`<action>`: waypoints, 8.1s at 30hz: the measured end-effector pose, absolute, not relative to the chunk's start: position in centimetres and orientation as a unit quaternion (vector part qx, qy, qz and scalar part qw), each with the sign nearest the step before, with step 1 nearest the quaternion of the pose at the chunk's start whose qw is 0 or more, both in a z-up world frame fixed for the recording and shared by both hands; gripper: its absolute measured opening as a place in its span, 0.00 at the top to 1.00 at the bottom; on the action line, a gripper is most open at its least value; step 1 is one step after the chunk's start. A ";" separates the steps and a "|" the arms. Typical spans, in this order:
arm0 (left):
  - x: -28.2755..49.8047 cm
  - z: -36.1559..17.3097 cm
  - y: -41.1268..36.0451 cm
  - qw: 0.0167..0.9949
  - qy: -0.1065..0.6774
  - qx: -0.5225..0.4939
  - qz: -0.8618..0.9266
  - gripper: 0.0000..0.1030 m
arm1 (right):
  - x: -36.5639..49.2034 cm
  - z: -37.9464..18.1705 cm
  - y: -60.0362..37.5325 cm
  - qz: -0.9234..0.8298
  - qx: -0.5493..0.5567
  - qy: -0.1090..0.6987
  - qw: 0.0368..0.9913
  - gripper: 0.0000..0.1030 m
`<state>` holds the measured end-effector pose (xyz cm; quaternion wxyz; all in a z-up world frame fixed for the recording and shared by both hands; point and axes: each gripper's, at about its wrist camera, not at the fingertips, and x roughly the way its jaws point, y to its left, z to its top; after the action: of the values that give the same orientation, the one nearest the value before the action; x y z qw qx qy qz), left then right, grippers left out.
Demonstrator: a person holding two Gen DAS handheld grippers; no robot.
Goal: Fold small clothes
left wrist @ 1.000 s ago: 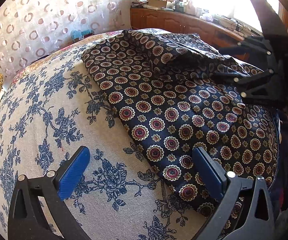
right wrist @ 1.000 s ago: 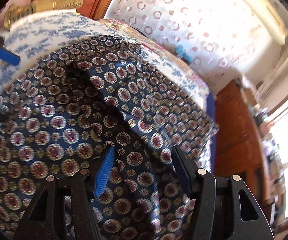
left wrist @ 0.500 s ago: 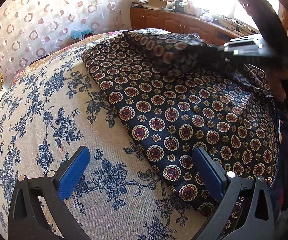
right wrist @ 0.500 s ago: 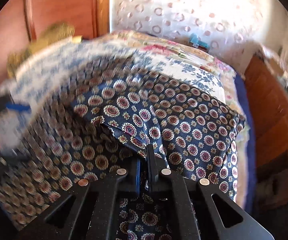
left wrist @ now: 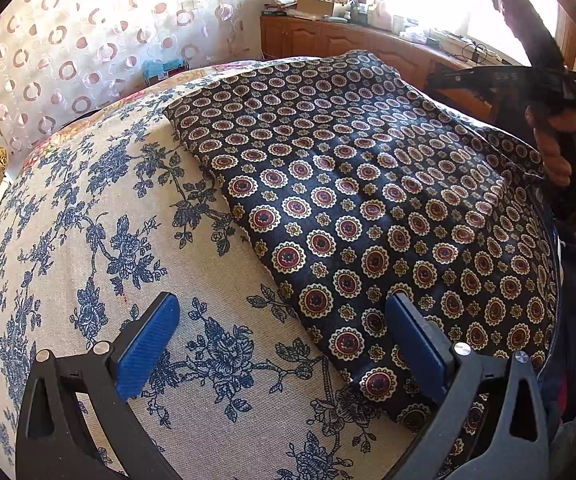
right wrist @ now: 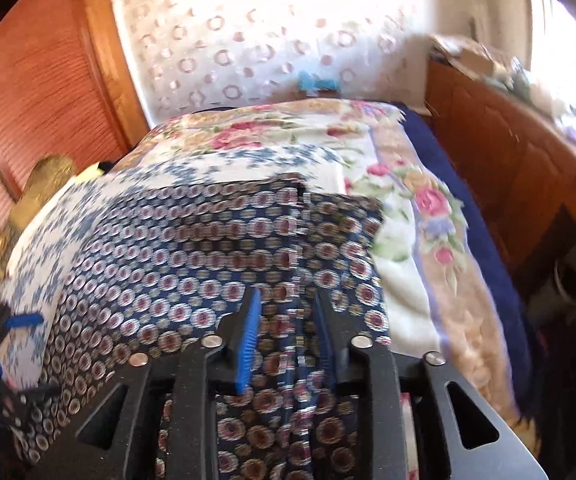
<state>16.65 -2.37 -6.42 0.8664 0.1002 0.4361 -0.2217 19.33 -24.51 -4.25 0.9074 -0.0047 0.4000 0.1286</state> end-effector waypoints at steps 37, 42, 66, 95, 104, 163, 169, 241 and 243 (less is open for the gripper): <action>14.1 -2.6 -1.1 0.897 0.376 0.040 -0.230 0.01 | 6.1 -6.3 -25.3 0.123 -0.057 0.379 0.915 0.96; 13.9 -2.8 -1.4 0.894 0.380 0.045 -0.232 0.01 | 6.2 -7.5 -24.5 0.128 -0.062 0.403 0.904 0.82; 12.4 -2.5 -2.9 0.891 0.377 0.031 -0.253 0.01 | 6.1 -7.4 -23.8 0.138 -0.076 0.379 0.912 0.98; 11.5 -3.4 -4.2 0.879 0.397 0.051 -0.260 0.01 | -1.8 -6.4 -29.8 0.060 -0.012 0.398 0.915 0.52; 9.4 -4.1 -3.7 0.872 0.404 0.067 -0.268 0.02 | -4.5 -6.3 -31.3 0.041 0.047 0.414 0.908 0.49; 14.1 7.5 -7.8 0.884 0.307 0.009 -0.351 0.96 | -7.8 -3.4 -20.6 0.163 -0.090 0.331 0.925 0.39; 16.3 7.0 -6.5 0.886 0.309 -0.015 -0.344 0.96 | -4.8 -5.2 -22.2 0.124 -0.104 0.361 0.918 0.39; 34.1 -3.2 -1.9 0.854 0.450 -0.034 -0.257 0.88 | 23.6 -4.4 -30.2 0.161 0.078 0.449 0.875 0.52; 33.7 -2.6 -1.9 0.855 0.442 -0.038 -0.268 0.91 | 23.6 -4.7 -29.4 0.165 0.068 0.445 0.878 0.63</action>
<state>33.73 -1.89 -2.65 0.8550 -0.0376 0.4424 -0.2679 23.61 -29.40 -4.72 0.8778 0.0676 0.4446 0.1652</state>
